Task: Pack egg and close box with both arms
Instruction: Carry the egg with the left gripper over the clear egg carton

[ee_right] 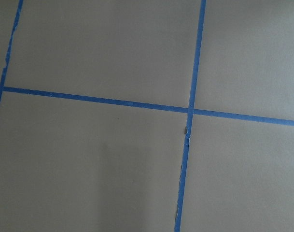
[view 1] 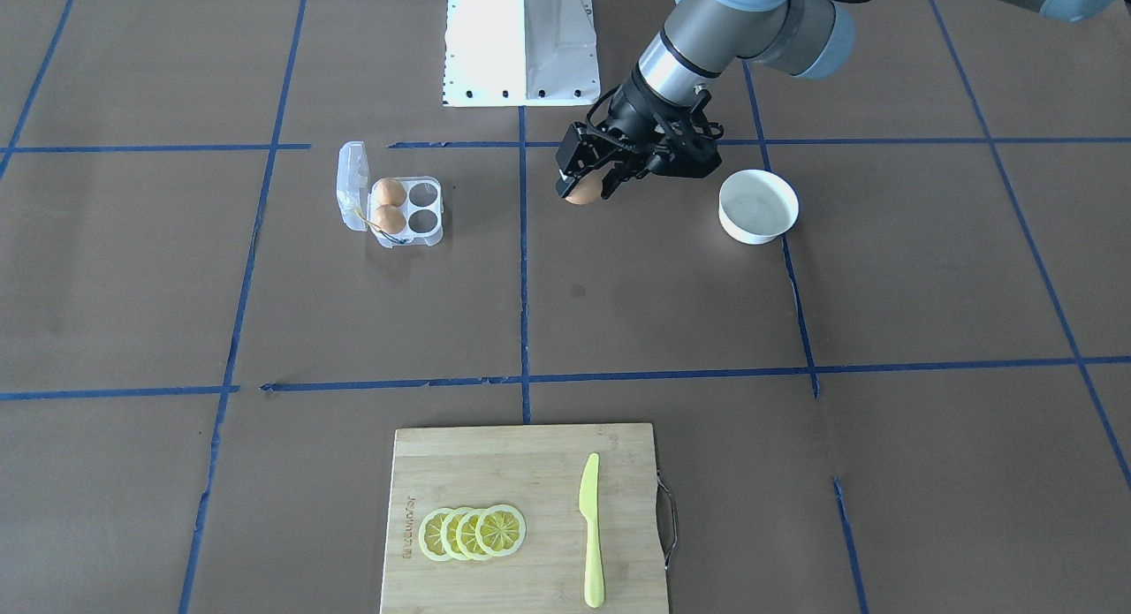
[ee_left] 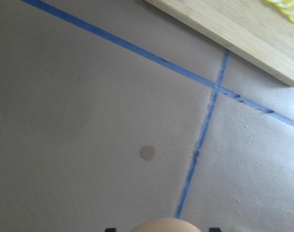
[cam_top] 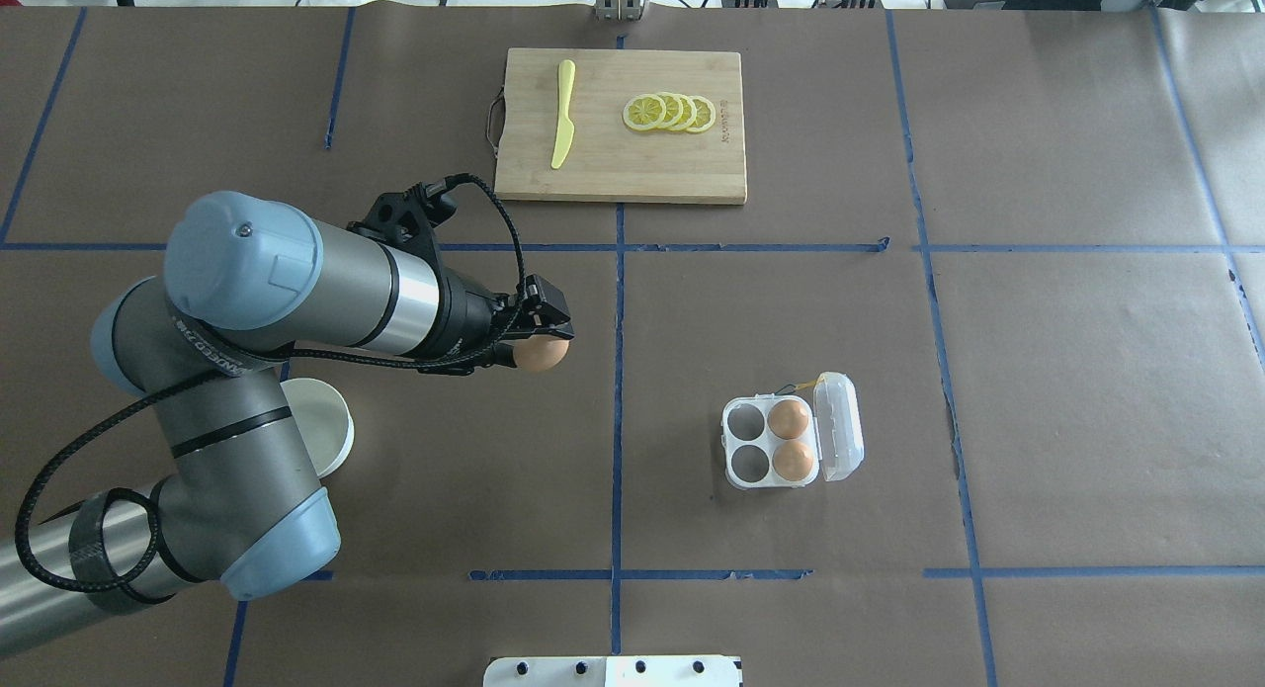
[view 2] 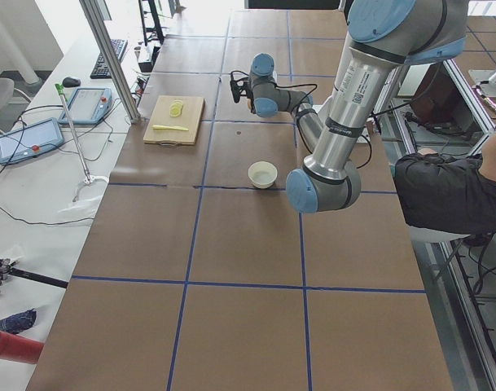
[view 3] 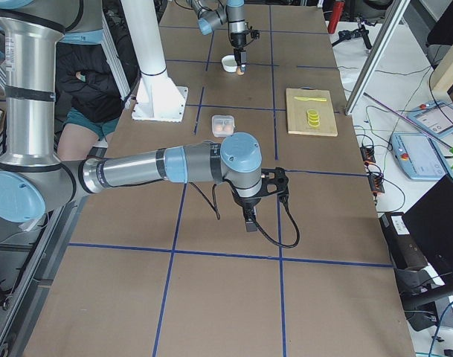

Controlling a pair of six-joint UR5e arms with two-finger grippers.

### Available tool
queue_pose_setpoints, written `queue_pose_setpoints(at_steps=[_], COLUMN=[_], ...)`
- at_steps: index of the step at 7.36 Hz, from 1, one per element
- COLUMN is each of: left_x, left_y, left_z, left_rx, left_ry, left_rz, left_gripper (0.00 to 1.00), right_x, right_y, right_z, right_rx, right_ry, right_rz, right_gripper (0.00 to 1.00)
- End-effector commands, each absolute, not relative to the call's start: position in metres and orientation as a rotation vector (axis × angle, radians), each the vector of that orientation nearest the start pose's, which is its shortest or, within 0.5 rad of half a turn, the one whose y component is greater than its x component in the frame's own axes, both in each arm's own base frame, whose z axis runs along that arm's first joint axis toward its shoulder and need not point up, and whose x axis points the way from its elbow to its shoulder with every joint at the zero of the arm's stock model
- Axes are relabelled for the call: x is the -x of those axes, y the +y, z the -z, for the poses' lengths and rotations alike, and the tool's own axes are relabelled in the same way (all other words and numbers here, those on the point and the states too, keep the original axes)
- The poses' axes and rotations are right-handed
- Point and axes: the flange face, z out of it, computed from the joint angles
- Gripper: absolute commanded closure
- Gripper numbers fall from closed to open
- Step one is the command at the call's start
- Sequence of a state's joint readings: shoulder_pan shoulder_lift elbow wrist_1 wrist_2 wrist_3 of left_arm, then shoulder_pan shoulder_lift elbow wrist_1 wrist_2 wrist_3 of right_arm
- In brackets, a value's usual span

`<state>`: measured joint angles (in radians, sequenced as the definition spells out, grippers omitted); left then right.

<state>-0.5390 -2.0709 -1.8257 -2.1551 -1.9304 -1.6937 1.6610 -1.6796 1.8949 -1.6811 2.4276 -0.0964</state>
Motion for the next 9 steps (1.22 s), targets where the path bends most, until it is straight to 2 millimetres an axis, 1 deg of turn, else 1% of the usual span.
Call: queue_pose_setpoints(at_steps=[1, 2, 3, 4, 5, 7, 8, 9], left_x=[-0.518, -0.549, -0.571, -0.591, -0.607, -0.634, -0.646, -0.648], left_y=[-0.374, -0.373, -0.378, -0.370, -0.370, -0.374, -0.367, -0.366], left_z=[-0.180, -0.164, -0.153, -0.161, -0.162, -0.143, -0.139, -0.139], left_rx=[0.045, 0.061, 0.053, -0.014, -0.049, -0.048, -0.069, -0.078], left_ry=[1.492, 1.491, 1.495, 1.563, 1.615, 1.615, 1.619, 1.620], left_rz=[0.231, 0.211, 0.213, 0.241, 0.254, 0.248, 0.270, 0.276], left_gripper=[1.00, 1.00, 1.00, 1.00, 1.00, 1.00, 1.00, 1.00], right_x=[-0.096, -0.096, -0.096, -0.095, -0.095, -0.095, -0.095, -0.095], right_y=[-0.431, -0.433, -0.433, -0.434, -0.434, -0.435, -0.436, -0.437], right_z=[-0.562, -0.560, -0.559, -0.558, -0.557, -0.556, -0.555, -0.556], right_rx=[-0.163, -0.166, -0.165, -0.160, -0.157, -0.155, -0.157, -0.156], right_ry=[-0.852, -0.853, -0.858, -0.871, -0.874, -0.874, -0.874, -0.874], right_rz=[0.042, 0.041, 0.039, 0.026, 0.014, 0.010, 0.010, 0.011], right_gripper=[0.00, 0.00, 0.00, 0.00, 0.00, 0.00, 0.00, 0.00])
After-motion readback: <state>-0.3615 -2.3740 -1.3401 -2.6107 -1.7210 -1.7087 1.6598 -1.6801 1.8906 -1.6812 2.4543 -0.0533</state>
